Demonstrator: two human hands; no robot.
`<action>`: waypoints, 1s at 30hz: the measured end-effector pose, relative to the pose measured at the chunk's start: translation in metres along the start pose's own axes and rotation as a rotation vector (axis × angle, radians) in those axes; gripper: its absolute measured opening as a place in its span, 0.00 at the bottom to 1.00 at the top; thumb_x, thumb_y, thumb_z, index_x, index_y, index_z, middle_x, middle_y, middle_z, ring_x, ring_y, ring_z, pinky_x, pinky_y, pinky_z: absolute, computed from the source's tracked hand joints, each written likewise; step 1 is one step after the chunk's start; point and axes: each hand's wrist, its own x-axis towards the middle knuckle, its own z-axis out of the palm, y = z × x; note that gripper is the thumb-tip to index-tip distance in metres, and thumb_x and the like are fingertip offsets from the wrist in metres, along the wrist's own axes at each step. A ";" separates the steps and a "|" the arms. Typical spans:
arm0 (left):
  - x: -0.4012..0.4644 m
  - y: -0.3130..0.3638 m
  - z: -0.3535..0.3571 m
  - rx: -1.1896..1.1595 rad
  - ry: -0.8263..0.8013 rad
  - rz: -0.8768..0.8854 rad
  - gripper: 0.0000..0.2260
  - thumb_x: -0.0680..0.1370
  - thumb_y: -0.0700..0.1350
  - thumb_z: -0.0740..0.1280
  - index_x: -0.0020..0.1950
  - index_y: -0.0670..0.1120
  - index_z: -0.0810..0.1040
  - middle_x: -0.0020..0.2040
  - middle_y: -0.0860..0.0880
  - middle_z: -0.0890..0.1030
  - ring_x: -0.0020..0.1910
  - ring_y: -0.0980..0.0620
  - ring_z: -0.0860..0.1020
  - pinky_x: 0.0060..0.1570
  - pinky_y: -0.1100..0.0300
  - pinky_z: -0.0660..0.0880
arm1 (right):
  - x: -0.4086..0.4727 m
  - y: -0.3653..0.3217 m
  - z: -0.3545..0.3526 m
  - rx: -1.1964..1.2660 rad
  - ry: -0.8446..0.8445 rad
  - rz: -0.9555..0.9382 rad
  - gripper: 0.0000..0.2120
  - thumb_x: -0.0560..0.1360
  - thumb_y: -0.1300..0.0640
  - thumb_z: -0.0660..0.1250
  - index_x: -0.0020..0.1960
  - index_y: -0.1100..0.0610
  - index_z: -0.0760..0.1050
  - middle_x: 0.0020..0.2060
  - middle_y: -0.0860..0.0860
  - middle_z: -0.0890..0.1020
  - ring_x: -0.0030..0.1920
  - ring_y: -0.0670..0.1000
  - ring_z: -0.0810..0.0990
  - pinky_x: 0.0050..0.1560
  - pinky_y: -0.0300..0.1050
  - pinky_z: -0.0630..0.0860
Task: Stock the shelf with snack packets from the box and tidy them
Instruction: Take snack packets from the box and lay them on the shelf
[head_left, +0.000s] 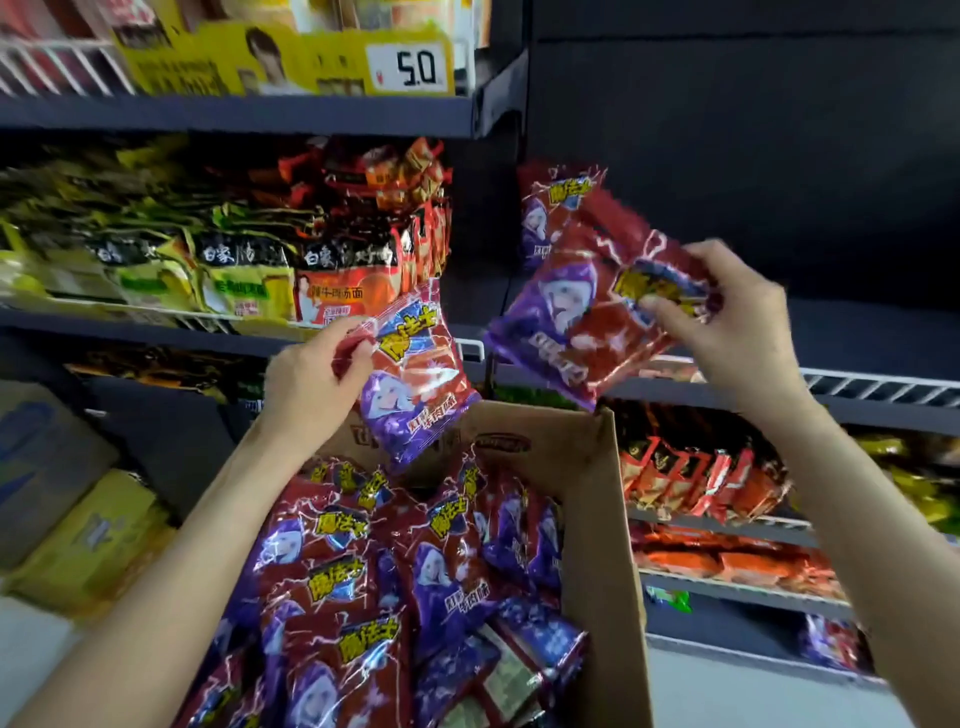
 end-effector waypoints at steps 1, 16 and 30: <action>0.006 0.002 0.001 -0.002 0.029 -0.003 0.13 0.78 0.45 0.64 0.61 0.42 0.77 0.31 0.51 0.77 0.23 0.54 0.69 0.26 0.65 0.65 | 0.014 0.005 0.002 -0.017 0.088 -0.009 0.11 0.73 0.57 0.71 0.53 0.56 0.73 0.40 0.42 0.78 0.38 0.38 0.77 0.40 0.29 0.70; 0.068 0.025 0.049 -0.225 0.264 -0.124 0.13 0.82 0.45 0.57 0.64 0.42 0.72 0.48 0.53 0.77 0.38 0.57 0.74 0.30 0.77 0.66 | 0.030 0.090 0.086 -0.323 -0.093 -0.383 0.15 0.66 0.72 0.68 0.50 0.60 0.78 0.46 0.53 0.82 0.47 0.56 0.78 0.47 0.50 0.74; 0.107 0.083 0.139 -0.381 -0.271 0.186 0.12 0.82 0.45 0.58 0.63 0.50 0.76 0.55 0.50 0.81 0.50 0.52 0.80 0.46 0.58 0.77 | 0.005 0.081 0.068 -0.389 -0.273 -0.114 0.15 0.75 0.52 0.68 0.60 0.55 0.75 0.59 0.52 0.75 0.55 0.53 0.76 0.47 0.47 0.74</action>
